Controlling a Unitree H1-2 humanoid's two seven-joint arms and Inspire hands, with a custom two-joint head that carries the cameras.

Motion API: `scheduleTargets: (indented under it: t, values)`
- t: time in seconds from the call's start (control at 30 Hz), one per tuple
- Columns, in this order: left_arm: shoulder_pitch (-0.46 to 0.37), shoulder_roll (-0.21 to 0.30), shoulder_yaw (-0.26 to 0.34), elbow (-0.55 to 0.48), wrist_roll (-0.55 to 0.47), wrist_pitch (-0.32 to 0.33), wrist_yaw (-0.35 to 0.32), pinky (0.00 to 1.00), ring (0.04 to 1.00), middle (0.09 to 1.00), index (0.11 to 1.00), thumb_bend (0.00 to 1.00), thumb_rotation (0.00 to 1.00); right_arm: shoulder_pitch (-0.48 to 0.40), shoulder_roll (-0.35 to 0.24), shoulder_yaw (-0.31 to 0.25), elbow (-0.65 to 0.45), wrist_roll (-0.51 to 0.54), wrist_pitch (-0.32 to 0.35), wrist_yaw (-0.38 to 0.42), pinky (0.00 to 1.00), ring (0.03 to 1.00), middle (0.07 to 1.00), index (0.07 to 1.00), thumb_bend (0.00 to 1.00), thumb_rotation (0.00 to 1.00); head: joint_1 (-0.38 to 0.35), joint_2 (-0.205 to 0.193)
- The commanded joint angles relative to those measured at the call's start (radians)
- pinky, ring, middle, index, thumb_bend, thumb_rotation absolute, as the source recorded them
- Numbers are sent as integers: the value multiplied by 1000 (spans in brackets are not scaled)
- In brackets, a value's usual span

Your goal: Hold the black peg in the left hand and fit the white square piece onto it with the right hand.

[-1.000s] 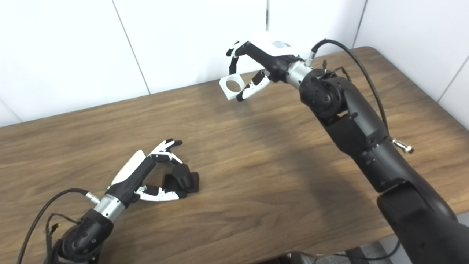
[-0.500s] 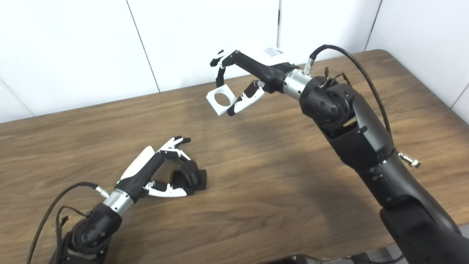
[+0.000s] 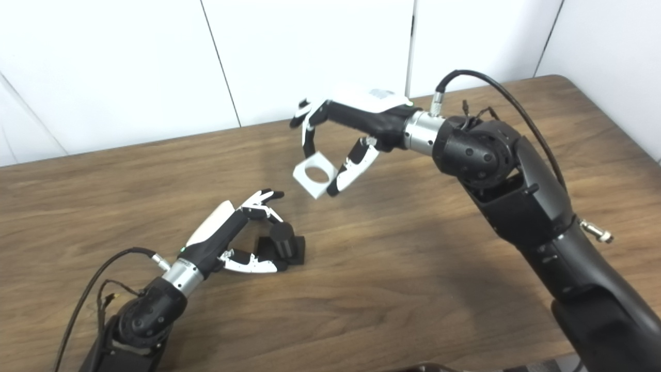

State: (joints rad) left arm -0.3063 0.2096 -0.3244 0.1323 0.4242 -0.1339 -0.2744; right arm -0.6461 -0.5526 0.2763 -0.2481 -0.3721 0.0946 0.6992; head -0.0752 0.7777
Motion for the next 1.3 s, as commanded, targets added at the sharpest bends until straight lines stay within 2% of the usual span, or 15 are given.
scheduleTargets:
  t: [0.0, 0.2, 0.37, 0.9, 1.27]
  values:
    - [-24, 0, -8, -2, 10, 14, -4, 901, 1000, 952, 491, 520, 79, -81, -21, -7, -36, 24, 26, 30, 830, 941, 845, 477, 522, 138, 1, 1]
    - [-25, -6, -14, -5, 19, 18, -5, 897, 1000, 953, 492, 520, 79, -106, -7, 4, -44, 35, 66, 68, 805, 922, 842, 477, 522, 135, 30, 11]
    - [-27, -11, -14, 1, 21, 14, -1, 877, 998, 948, 492, 520, 80, -115, 2, 19, -48, 38, 86, 79, 837, 933, 845, 477, 522, 134, 43, 17]
    - [-36, -35, -23, 3, 27, 45, 7, 896, 998, 946, 491, 521, 77, -137, 36, 98, -52, 3, 112, 125, 862, 933, 840, 478, 522, 135, 70, 28]
    - [-38, -38, -32, 0, 27, 55, 12, 897, 1000, 951, 491, 521, 77, -112, 74, 117, -24, -8, 136, 112, 869, 940, 854, 478, 521, 136, 80, 34]
